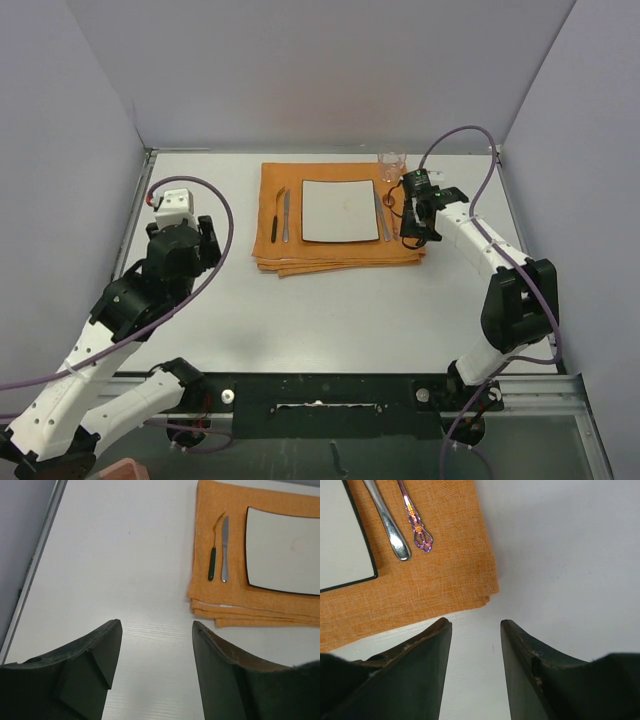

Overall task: Set the dinner table for one person
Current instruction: Move the napkin to the center of the board.

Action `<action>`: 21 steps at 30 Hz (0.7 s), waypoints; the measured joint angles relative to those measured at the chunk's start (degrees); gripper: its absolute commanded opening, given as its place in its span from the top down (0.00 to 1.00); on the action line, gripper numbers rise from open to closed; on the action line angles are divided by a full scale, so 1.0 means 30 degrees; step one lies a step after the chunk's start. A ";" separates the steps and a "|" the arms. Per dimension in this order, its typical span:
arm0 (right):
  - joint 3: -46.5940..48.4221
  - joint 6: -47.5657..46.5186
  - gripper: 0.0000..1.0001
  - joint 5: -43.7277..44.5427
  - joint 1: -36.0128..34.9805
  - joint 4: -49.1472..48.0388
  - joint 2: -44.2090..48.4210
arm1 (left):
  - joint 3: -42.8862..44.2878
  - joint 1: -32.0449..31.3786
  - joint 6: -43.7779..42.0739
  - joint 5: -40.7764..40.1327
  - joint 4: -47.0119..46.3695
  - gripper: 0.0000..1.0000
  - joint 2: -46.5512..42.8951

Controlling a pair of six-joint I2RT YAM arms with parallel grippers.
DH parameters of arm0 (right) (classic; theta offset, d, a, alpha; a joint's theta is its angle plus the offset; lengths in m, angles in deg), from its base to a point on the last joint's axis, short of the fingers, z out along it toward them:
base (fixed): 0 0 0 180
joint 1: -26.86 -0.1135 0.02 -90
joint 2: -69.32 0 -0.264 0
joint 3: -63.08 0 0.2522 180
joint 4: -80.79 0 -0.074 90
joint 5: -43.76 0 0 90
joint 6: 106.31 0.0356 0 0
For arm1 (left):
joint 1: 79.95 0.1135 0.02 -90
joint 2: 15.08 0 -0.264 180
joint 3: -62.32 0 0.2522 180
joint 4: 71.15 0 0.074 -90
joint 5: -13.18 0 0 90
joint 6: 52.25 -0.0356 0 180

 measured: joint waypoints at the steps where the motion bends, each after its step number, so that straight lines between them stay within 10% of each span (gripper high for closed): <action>1: -0.0124 0.0124 0.55 -0.0117 0.0197 -0.0073 -0.0168 | -0.0342 0.0066 0.0306 0.0029 -0.0007 0.43 0.0066; 10: -0.1268 0.0168 0.55 -0.0903 0.0678 -0.1151 -0.0240 | -0.3861 0.5639 0.3024 0.5821 -0.1617 0.48 0.4386; 21: -0.2069 -0.0240 0.55 -0.1450 0.2681 -0.2033 -0.0102 | -0.3912 0.6462 0.3934 1.1249 -0.5989 0.48 0.9806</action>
